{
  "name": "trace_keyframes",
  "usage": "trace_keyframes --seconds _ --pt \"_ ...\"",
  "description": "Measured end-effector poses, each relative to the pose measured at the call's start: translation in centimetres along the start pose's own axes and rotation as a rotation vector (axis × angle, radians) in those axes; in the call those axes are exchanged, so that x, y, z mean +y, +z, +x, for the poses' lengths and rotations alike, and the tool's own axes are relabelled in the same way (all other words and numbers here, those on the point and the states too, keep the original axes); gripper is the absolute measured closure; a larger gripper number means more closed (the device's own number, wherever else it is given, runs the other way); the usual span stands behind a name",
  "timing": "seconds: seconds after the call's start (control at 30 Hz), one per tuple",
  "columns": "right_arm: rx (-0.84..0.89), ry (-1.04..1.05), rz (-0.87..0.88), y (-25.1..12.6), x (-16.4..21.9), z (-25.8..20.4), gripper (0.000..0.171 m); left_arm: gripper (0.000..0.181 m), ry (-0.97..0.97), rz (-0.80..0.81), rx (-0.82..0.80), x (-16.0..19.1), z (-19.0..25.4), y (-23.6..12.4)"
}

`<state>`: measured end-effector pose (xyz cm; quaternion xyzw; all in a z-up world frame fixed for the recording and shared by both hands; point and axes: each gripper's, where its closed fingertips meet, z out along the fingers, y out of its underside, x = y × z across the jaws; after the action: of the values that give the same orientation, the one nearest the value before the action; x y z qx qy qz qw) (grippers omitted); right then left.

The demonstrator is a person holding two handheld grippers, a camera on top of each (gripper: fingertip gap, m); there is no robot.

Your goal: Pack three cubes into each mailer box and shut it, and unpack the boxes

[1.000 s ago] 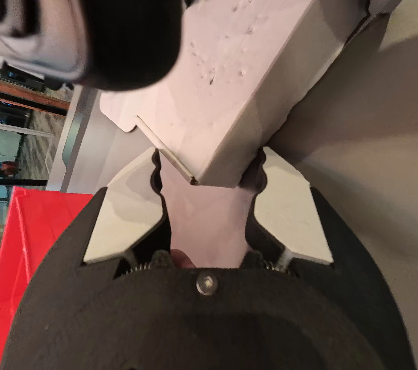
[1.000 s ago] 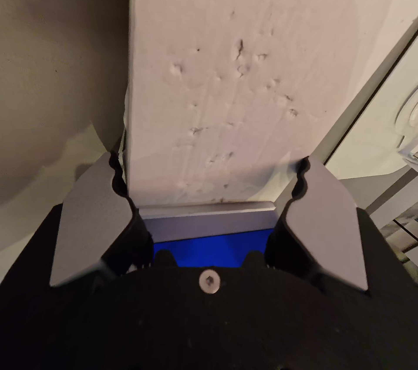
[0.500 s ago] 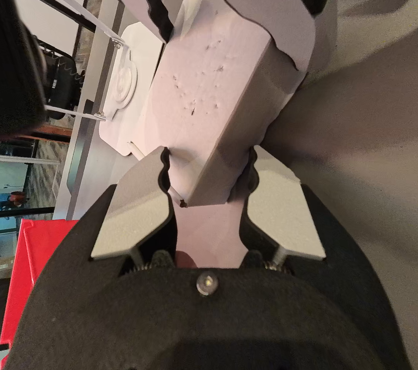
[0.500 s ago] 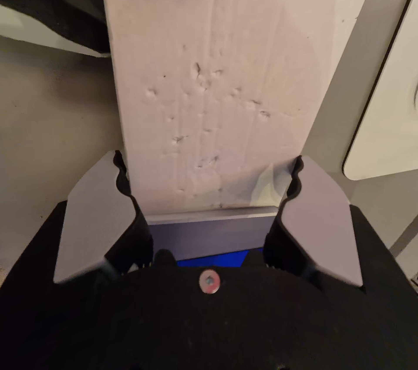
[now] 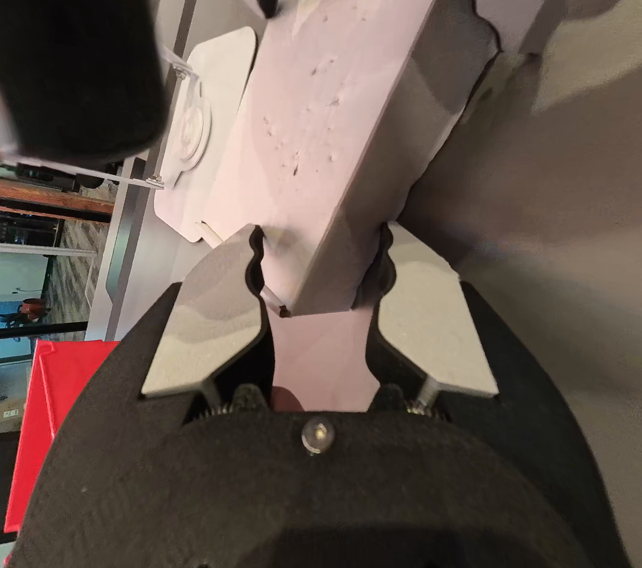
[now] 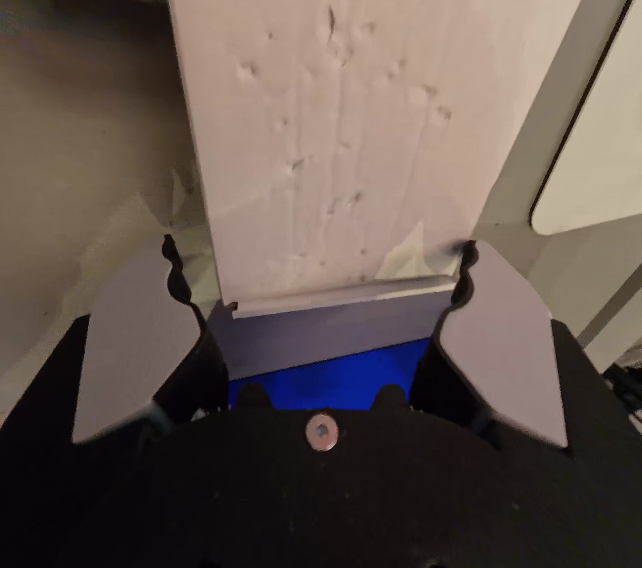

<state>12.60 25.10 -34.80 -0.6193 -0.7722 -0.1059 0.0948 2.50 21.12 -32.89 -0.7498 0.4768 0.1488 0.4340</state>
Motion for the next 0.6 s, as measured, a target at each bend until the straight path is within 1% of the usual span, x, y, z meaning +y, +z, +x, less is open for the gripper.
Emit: trace_keyframes --seconds 0.03,0.13,0.37,0.5,0.6 --pt "0.019 0.013 0.005 0.1 0.24 0.07 0.032 0.117 -0.001 0.001 0.002 0.0 -0.01 0.01" --pt "0.037 0.032 0.03 -0.02 0.28 0.2 0.041 0.117 0.005 0.006 0.002 -0.02 0.0 0.06" --pt "0.038 -0.017 -0.075 -0.05 0.73 0.25 0.045 0.117 0.004 0.012 -0.001 -0.03 0.01 0.11" --pt "0.039 -0.031 -0.074 -0.05 0.75 0.37 0.045 0.117 0.004 0.001 0.01 -0.07 0.03 0.04" --pt "-0.006 0.007 -0.005 -0.27 0.42 0.44 0.042 0.117 -0.006 -0.011 0.03 -0.16 0.12 -0.16"
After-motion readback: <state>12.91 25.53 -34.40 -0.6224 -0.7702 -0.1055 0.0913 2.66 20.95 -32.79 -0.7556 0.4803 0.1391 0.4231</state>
